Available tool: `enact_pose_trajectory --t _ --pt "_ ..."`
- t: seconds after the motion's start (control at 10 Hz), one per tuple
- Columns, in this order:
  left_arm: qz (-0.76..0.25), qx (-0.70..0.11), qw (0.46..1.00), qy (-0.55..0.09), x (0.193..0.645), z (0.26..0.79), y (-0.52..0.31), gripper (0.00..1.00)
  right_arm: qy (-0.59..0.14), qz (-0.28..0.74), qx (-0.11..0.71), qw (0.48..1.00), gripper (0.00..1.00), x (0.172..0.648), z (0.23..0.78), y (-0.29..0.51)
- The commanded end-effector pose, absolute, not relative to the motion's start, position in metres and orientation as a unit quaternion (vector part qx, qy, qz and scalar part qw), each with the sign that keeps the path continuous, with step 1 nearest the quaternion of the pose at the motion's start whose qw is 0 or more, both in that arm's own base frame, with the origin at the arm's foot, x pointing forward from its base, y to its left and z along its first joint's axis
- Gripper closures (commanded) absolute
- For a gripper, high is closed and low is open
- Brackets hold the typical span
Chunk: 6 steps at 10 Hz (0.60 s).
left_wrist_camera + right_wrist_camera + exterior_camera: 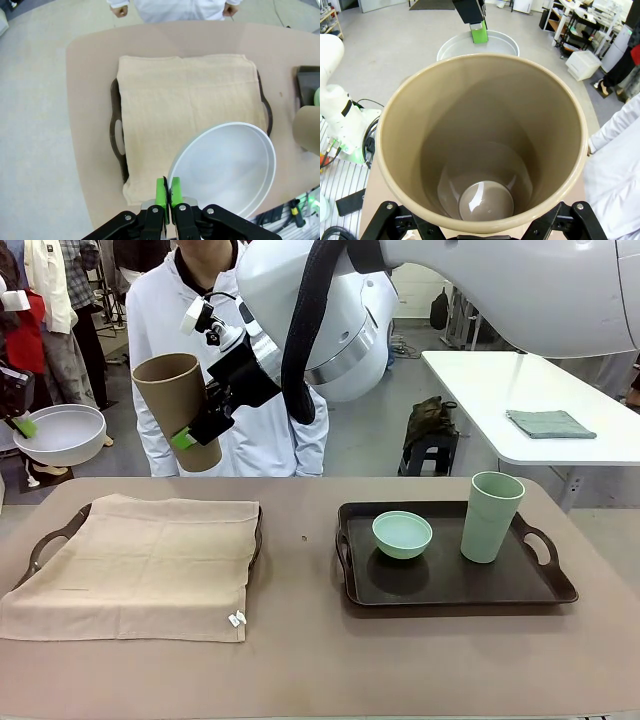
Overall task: Set up a tray with a mat and arrange the tableware.
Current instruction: Place the Picnic Bowl and Reusable plastic cup back onto the Handle tray in front of the human's position.
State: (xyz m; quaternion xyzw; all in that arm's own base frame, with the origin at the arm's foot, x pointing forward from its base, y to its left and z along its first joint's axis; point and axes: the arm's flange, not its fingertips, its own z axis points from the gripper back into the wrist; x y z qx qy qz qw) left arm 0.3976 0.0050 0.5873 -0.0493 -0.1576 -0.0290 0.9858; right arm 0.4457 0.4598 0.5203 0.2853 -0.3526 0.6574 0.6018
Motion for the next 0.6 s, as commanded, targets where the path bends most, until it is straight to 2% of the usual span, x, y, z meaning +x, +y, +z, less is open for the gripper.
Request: enact_pose_trajectory --t 0.0,0.2,0.3,0.5 --pt "-0.029 -0.048 0.985 -0.163 0.399 0.586 0.005 1.00 -0.353 0.661 0.284 0.598 0.30 0.447 0.522 0.462" --pt "-0.029 -0.048 0.985 -0.163 0.399 0.586 0.005 1.00 -0.353 0.661 0.284 0.598 0.30 0.447 0.522 0.462" --pt "-0.029 -0.049 0.986 -0.158 0.398 0.587 0.005 0.96 -0.353 0.657 0.285 0.602 0.17 0.446 0.520 0.460" --pt "-0.041 -0.065 0.988 -0.131 0.409 0.562 0.008 0.96 -0.365 0.651 0.308 0.589 0.17 0.454 0.496 0.458"
